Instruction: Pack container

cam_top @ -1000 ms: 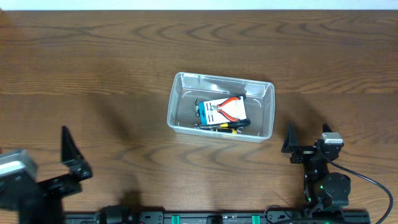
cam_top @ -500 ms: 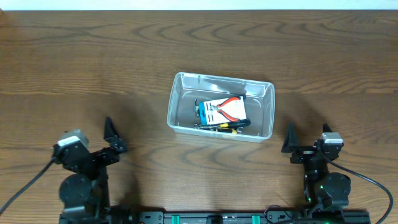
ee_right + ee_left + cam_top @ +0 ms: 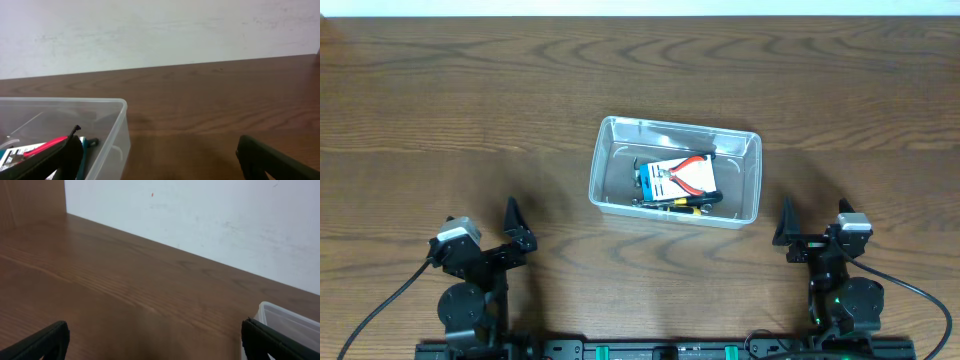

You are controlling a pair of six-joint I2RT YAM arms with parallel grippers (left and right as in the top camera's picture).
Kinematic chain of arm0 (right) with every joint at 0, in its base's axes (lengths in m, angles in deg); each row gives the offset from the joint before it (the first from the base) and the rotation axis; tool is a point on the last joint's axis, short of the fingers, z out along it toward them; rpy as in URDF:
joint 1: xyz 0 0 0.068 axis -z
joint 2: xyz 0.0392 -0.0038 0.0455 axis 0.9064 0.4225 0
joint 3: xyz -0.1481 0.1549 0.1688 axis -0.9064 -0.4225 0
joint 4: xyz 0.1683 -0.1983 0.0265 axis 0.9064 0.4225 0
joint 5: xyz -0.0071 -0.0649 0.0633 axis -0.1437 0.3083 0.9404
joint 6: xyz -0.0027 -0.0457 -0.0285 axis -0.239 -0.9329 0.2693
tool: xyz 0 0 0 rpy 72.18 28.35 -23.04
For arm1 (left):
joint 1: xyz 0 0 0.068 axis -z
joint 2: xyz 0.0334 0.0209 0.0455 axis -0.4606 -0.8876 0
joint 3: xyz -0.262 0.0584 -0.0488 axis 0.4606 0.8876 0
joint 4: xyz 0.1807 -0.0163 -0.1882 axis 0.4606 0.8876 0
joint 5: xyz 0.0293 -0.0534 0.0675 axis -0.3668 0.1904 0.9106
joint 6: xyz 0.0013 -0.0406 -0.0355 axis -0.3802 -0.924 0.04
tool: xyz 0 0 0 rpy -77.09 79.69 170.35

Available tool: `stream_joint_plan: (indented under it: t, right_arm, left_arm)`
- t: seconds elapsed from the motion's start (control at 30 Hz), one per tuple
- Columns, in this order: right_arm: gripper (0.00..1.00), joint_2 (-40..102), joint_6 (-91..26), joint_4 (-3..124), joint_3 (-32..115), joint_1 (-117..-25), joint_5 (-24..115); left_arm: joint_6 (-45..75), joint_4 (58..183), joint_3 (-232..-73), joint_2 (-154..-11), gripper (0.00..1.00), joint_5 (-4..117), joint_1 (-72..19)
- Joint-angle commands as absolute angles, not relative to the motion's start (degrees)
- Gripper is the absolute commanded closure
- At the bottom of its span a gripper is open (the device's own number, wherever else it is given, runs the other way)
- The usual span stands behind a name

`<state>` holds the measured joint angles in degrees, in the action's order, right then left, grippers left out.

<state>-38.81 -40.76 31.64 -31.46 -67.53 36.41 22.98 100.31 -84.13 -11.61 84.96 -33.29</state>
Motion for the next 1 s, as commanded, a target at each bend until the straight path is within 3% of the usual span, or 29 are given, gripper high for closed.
stream_joint_plan:
  t: [0.0,0.97]
  right_arm:
    - [0.01,-39.4,-39.9,31.7,-31.7,-67.2,36.2]
    - [0.01,-39.4,-39.9,31.7,-31.7,-67.2,36.2]
  left_arm:
    - [22.2,99.7,-82.5,-10.8,0.02,84.7,-33.1]
    - [23.7,99.1,-77.1,-10.8,0.02,84.7,-33.1]
